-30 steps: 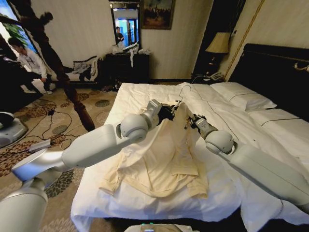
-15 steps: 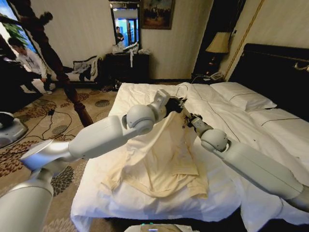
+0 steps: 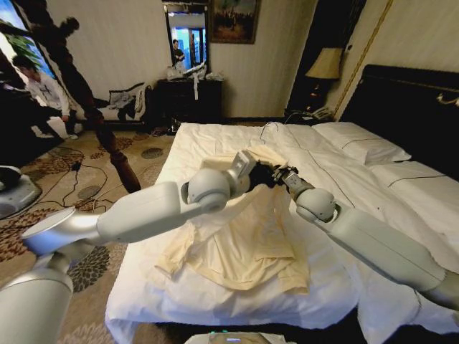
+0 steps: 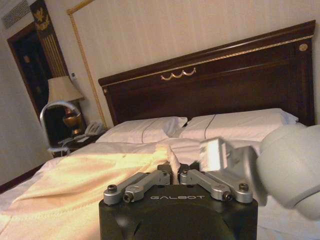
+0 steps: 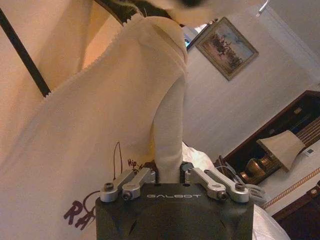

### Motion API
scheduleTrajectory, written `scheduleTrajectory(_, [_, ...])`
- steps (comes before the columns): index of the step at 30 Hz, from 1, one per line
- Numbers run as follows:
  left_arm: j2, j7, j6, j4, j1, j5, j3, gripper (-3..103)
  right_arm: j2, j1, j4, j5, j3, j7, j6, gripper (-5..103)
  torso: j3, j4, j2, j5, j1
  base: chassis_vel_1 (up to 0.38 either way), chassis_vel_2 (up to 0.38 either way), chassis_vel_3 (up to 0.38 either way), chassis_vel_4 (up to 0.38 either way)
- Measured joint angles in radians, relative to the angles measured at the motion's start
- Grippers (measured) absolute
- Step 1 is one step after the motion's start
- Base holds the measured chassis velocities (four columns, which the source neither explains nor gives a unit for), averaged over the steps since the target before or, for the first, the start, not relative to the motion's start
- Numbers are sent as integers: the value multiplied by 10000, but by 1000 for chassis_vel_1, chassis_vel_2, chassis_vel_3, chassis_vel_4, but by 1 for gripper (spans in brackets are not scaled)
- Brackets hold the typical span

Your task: Pick up the clothes from the bed and hang them on the clothes hanger.

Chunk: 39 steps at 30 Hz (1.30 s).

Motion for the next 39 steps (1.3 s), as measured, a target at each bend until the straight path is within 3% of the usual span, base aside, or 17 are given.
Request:
scheduleTrajectory(2, [180,19,-54,-200,52,-77,-7,18,-70,-229,90,-35,175,19,25,19,0,2,1,0,0,0,0,0,0])
scheduleTrajectory(5, [332,35,-130,-410,95,-133,-7,23,-132,-438,122,-106,343,50,80,19,0,1,0,1,-1,0,0,0,0])
scheduleTrajectory(9, [804,14,-155,-778,197,-145,-7,44,-254,-773,166,-240,654,164,263,19,0,-1,0,2,0,0,0,0,0])
scheduleTrajectory(11, [894,12,-152,-825,213,-137,-5,44,-273,-808,178,-249,682,193,281,19,-1,0,0,2,0,0,0,0,0])
scheduleTrajectory(13, [1289,11,-63,-1062,298,-135,30,55,-337,-935,227,-309,783,300,378,19,-1,2,1,0,-1,0,0,0,0])
scheduleTrajectory(17, [1702,1,-63,-1431,455,-147,12,66,-361,-1069,271,-418,907,480,484,19,-1,2,0,1,0,0,0,0,0])
scheduleTrajectory(23, [2416,-120,-323,-2013,940,-302,-745,93,-522,-1462,566,-1056,1132,595,710,19,-1,1,1,1,-1,0,0,0,0])
scheduleTrajectory(26, [2761,-135,-412,-2107,1274,-400,-1298,99,-570,-1697,591,-1599,1227,599,878,19,-1,1,1,0,-1,0,0,0,0])
scheduleTrajectory(29, [3155,-132,-496,-2211,1705,-521,-1917,100,-610,-2066,595,-2690,1370,535,1207,19,-1,1,1,-1,-1,0,0,0,0])
scheduleTrajectory(35, [3542,-106,-470,-2062,2055,-536,-2503,100,-606,-2360,542,-3928,1481,430,1716,19,-2,1,1,0,-2,0,0,0,0])
scheduleTrajectory(38, [3719,49,-261,-1748,2046,-57,-2539,100,-580,-2389,466,-4493,1489,264,2040,19,0,0,1,0,-1,0,0,0,0])
scheduleTrajectory(39, [3864,332,-206,-1544,1984,450,-2527,100,-514,-2395,374,-4877,1493,183,2283,19,-1,0,0,1,-1,0,0,0,0])
